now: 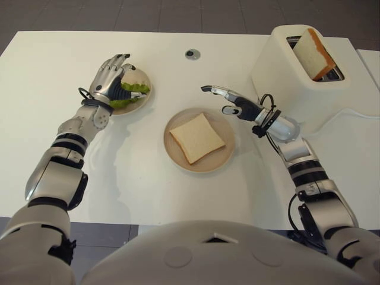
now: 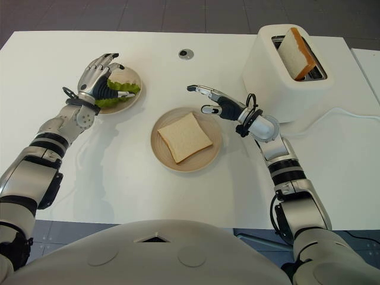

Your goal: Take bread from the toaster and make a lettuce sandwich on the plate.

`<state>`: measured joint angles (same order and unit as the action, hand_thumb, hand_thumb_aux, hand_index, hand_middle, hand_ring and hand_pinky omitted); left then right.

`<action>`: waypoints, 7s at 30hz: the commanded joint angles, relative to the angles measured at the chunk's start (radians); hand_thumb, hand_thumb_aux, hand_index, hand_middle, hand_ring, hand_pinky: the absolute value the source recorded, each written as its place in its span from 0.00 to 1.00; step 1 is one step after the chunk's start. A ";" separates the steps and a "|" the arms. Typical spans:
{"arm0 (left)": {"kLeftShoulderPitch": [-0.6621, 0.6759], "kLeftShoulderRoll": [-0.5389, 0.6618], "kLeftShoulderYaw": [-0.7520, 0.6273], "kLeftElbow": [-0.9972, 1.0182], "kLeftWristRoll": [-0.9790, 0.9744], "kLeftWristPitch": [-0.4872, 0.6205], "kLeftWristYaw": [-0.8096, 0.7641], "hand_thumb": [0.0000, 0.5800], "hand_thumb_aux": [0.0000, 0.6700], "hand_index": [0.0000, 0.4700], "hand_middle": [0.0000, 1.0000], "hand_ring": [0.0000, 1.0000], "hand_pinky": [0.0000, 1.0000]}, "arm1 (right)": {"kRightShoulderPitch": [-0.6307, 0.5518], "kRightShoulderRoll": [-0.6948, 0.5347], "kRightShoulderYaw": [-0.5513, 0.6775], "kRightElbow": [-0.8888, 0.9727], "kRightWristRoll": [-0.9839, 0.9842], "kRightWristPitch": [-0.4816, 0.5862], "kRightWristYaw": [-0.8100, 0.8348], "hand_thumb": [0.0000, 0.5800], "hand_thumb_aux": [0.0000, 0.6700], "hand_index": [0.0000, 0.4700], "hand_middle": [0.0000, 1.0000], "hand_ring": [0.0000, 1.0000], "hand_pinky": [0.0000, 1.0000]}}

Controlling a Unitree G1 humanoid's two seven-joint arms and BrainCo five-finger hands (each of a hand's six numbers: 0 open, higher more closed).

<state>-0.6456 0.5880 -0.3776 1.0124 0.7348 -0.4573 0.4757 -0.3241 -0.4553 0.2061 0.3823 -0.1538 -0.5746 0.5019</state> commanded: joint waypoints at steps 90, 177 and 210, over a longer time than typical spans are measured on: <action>0.282 -0.139 -0.014 -0.472 -0.205 -0.481 -0.585 0.00 0.00 0.00 0.00 0.00 0.00 | -0.045 -0.354 -0.280 0.061 -0.274 0.277 -0.351 0.77 0.52 0.52 0.00 0.00 0.00; 0.362 -0.122 -0.097 -0.341 -0.348 -0.577 -1.005 0.72 0.47 0.47 0.00 0.00 0.00 | -0.358 0.161 -0.121 0.444 0.118 -0.129 0.230 0.00 0.00 0.00 0.46 0.46 0.46; 0.536 0.048 -0.160 -0.643 -1.149 -0.460 -1.715 1.00 1.00 1.00 1.00 1.00 1.00 | 0.132 -0.113 0.143 -0.069 0.342 0.200 0.939 1.00 1.00 1.00 1.00 1.00 1.00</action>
<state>-0.0976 0.6508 -0.5530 0.3044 -0.4950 -0.9232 -1.2372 -0.1796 -0.5438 0.3188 0.2814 0.2411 -0.3610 1.4113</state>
